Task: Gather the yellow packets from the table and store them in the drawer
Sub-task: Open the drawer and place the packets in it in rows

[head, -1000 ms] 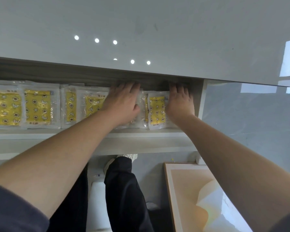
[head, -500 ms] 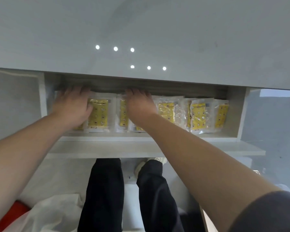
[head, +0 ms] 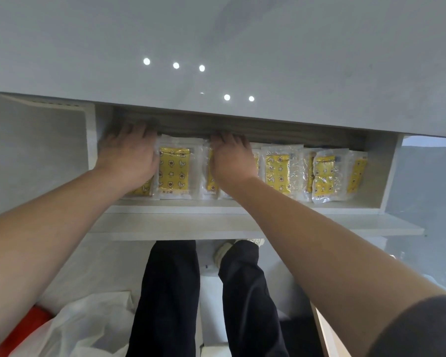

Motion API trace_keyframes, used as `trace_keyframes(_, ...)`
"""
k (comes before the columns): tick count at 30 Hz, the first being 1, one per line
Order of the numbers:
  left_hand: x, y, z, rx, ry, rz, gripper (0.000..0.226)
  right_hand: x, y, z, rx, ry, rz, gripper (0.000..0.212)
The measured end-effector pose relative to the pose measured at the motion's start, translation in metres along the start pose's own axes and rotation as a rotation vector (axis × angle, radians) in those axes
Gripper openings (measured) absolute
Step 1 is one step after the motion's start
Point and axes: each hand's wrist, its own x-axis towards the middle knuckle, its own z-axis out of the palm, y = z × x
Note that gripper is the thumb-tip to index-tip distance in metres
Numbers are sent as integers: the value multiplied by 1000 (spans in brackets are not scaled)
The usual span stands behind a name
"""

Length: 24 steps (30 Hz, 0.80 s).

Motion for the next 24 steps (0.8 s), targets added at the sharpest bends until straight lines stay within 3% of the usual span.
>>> trace_keyframes(4,1,1,0,-33,-4,-19,41,13,6,-10,26,-6,79,27)
trace_keyframes(8,4,1,0,-42,-5,-35,42,39,19,-22,24,-127,198,28)
trace_keyframes(14,5,3,1,-56,2,-40,40,57,18,-30,17,-173,179,7)
trace_keyframes(19,4,-1,4,-52,12,-9,40,50,11,-30,-158,-161,160,10)
trace_keyframes(24,4,0,0,-73,13,-24,46,49,10,-37,-100,-184,166,9)
